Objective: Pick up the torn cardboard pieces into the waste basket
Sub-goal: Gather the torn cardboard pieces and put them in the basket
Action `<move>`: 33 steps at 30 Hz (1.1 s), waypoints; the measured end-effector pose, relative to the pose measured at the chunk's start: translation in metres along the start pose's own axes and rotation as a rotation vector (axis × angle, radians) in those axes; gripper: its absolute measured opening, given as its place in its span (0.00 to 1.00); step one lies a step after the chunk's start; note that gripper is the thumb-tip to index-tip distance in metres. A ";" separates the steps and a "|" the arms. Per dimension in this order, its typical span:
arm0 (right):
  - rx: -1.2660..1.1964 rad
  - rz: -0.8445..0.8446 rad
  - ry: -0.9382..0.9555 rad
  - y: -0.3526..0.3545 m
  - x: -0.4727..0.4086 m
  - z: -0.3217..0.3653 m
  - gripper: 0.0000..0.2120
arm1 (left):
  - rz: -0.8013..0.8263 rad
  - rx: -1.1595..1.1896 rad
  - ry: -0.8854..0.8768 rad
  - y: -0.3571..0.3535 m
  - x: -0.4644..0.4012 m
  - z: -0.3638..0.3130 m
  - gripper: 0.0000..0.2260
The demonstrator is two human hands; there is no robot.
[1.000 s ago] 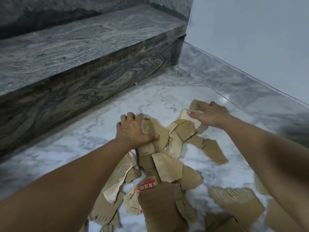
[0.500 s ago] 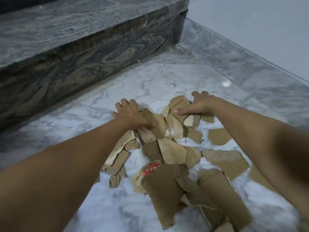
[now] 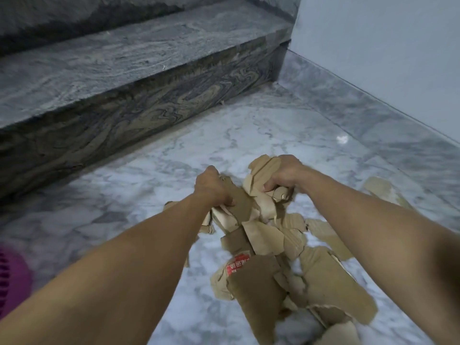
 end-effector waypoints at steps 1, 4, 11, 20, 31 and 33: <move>-0.070 0.006 -0.016 0.000 0.002 -0.001 0.30 | 0.008 0.011 -0.007 0.001 0.002 -0.001 0.34; -0.197 0.039 -0.035 0.000 0.011 -0.003 0.21 | 0.043 0.057 -0.005 0.009 0.008 -0.002 0.30; -0.352 0.014 -0.027 0.027 0.037 -0.010 0.14 | 0.099 0.196 -0.084 0.017 0.027 0.003 0.22; -0.293 0.331 -0.072 -0.010 0.097 -0.041 0.17 | 0.233 0.450 -0.043 0.030 0.051 0.024 0.21; 0.570 0.282 0.183 -0.069 0.116 -0.022 0.55 | -0.061 -0.096 0.198 0.032 0.055 0.118 0.34; 0.642 0.328 0.198 -0.080 0.120 -0.022 0.59 | -0.024 -0.152 0.238 0.024 0.056 0.124 0.47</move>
Point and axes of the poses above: each hand's wrist, its own x-axis away from the middle knuckle, its own y-axis out of the back of the hand, z = x × y, the point moved 7 cm from there along -x, towards the middle knuckle, and after that the axes turned 6 degrees about y, right-handed, at the moved point
